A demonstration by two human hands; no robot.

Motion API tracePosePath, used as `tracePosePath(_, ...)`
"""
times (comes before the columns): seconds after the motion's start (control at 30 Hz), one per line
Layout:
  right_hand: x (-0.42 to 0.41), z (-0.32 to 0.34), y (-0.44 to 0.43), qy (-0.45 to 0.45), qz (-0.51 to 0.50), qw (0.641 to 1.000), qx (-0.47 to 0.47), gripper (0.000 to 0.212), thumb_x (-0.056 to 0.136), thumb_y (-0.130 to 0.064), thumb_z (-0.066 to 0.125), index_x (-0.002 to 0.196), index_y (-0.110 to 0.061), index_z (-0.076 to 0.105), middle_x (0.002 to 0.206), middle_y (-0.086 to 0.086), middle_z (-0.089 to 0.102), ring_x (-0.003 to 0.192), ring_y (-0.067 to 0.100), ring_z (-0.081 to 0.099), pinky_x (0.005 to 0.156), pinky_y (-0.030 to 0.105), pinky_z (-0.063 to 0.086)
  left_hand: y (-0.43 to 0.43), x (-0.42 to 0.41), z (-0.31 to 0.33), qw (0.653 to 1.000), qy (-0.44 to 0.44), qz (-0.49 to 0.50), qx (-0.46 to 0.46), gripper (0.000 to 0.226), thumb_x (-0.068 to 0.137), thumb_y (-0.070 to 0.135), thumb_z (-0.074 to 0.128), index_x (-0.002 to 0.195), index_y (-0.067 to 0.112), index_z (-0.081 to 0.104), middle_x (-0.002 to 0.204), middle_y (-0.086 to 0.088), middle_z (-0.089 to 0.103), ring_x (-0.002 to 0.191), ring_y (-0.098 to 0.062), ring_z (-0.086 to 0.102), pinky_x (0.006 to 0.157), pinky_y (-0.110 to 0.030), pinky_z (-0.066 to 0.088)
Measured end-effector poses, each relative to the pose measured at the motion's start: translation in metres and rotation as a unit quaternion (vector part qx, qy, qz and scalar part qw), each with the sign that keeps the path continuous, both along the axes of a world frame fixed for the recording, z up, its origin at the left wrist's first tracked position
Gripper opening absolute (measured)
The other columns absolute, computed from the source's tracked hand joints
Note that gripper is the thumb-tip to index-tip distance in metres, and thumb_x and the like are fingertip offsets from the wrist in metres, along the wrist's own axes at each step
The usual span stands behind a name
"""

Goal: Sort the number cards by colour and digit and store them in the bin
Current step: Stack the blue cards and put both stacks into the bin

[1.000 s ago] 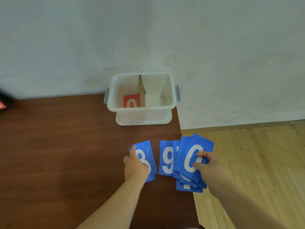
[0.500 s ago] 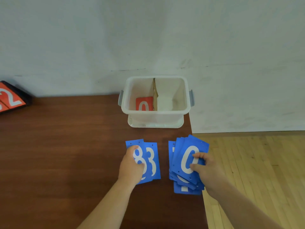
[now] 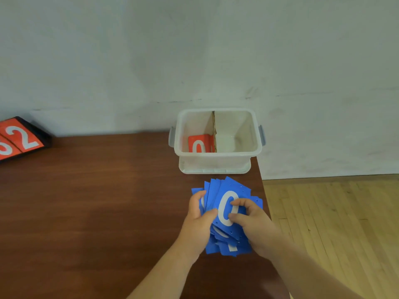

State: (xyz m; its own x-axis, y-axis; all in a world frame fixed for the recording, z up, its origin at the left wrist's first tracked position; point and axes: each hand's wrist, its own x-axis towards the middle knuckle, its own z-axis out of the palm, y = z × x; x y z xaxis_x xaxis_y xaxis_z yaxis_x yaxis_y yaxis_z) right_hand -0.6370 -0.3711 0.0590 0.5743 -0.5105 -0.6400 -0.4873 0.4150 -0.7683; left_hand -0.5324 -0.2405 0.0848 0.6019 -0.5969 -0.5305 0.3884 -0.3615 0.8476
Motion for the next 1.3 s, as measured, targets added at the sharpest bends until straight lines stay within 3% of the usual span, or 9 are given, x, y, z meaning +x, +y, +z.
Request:
tracePosePath(0.2,-0.028,-0.005,-0.013,0.016,-0.076,0.997,-0.014,0.042,0.058,-0.031,0.085,0.095,-0.04,0.068,0.122,0.0,0.064,0.106,0.025,0.069,0.089,0.051,0.059,-0.024,-0.007,-0.003,0.99,-0.006,-0.143,0.0,0.069,0.096,-0.002,0.048,0.144,0.046,0.032,0.124,0.011,0.06,0.105,-0.023,0.066,0.092,-0.045,0.055)
tracePosePath(0.33,-0.066,-0.013,-0.037,0.028,-0.138,0.99,-0.013,0.027,0.079,-0.009,0.08,0.099,-0.024,0.069,0.112,0.011,0.071,0.096,0.036,0.072,0.084,0.058,0.059,-0.055,-0.024,-0.024,0.983,-0.062,-0.173,0.028,0.06,0.101,0.023,0.054,0.147,0.052,0.029,0.13,0.022,0.055,0.108,-0.001,0.058,0.096,-0.027,0.05)
tracePosePath(0.43,-0.098,-0.017,-0.057,0.075,-0.185,0.978,-0.054,0.03,0.084,-0.005,0.075,0.101,-0.027,0.065,0.104,0.007,0.071,0.086,0.029,0.073,0.074,0.053,0.062,-0.078,-0.037,-0.049,0.962,-0.162,-0.156,0.157,0.069,0.098,0.034,0.061,0.155,0.042,0.023,0.135,0.005,0.054,0.117,-0.013,0.059,0.088,-0.026,0.052)
tracePosePath(0.53,-0.129,-0.023,-0.075,0.106,-0.22,0.967,-0.075,0.032,0.084,-0.004,0.072,0.1,-0.03,0.062,0.101,0.007,0.069,0.082,0.029,0.07,0.073,0.056,0.059,-0.093,-0.054,-0.073,0.901,-0.237,-0.201,0.303,0.094,0.087,0.044,0.07,0.159,0.031,0.011,0.146,-0.006,0.036,0.134,-0.029,0.04,0.098,-0.037,0.046)
tracePosePath(0.73,-0.165,-0.028,-0.09,0.104,-0.237,0.965,-0.054,0.031,0.089,0.0,0.068,0.105,-0.026,0.06,0.107,0.001,0.064,0.091,0.024,0.068,0.068,0.039,0.058,-0.121,-0.088,-0.092,0.861,-0.277,-0.184,0.384,0.101,0.087,0.027,0.074,0.156,0.037,0.001,0.154,-0.006,0.011,0.13,-0.033,0.031,0.101,-0.044,0.047)
tracePosePath(0.83,-0.168,-0.031,-0.094,0.099,-0.227,0.968,-0.047,0.031,0.088,-0.001,0.068,0.106,-0.025,0.06,0.11,0.0,0.063,0.094,0.022,0.066,0.072,0.04,0.059,-0.122,-0.089,-0.094,0.888,-0.247,-0.148,0.358,0.099,0.086,0.018,0.076,0.155,0.04,0.008,0.151,-0.007,0.011,0.12,-0.031,0.046,0.093,-0.04,0.053)
tracePosePath(0.93,-0.165,-0.03,-0.096,0.083,-0.216,0.972,-0.046,0.031,0.087,-0.002,0.07,0.105,-0.026,0.061,0.112,-0.001,0.064,0.096,0.022,0.067,0.072,0.039,0.059,-0.117,-0.093,-0.096,0.915,-0.231,-0.145,0.296,0.085,0.088,0.008,0.068,0.153,0.038,0.021,0.139,-0.005,0.034,0.095,-0.021,0.053,0.079,-0.032,0.052)
tracePosePath(1.13,-0.148,-0.024,-0.098,0.044,-0.196,0.98,-0.017,0.03,0.087,-0.003,0.071,0.106,-0.025,0.063,0.115,-0.001,0.064,0.098,0.023,0.067,0.073,0.043,0.061,-0.112,-0.107,-0.068,0.983,-0.067,-0.089,0.149,0.053,0.091,-0.005,0.051,0.126,0.035,0.056,0.122,0.003,0.059,0.102,-0.016,0.062,0.078,-0.029,0.055)
tracePosePath(1.3,-0.128,-0.013,-0.094,0.05,-0.122,0.99,-0.056,0.029,0.09,-0.01,0.069,0.105,-0.034,0.061,0.114,-0.003,0.064,0.098,0.021,0.068,0.075,0.043,0.062,-0.107,-0.109,-0.039,0.999,0.04,-0.005,0.006,0.032,0.099,0.018,0.054,0.125,0.037,0.056,0.117,0.001,0.07,0.103,-0.021,0.071,0.089,-0.041,0.058)
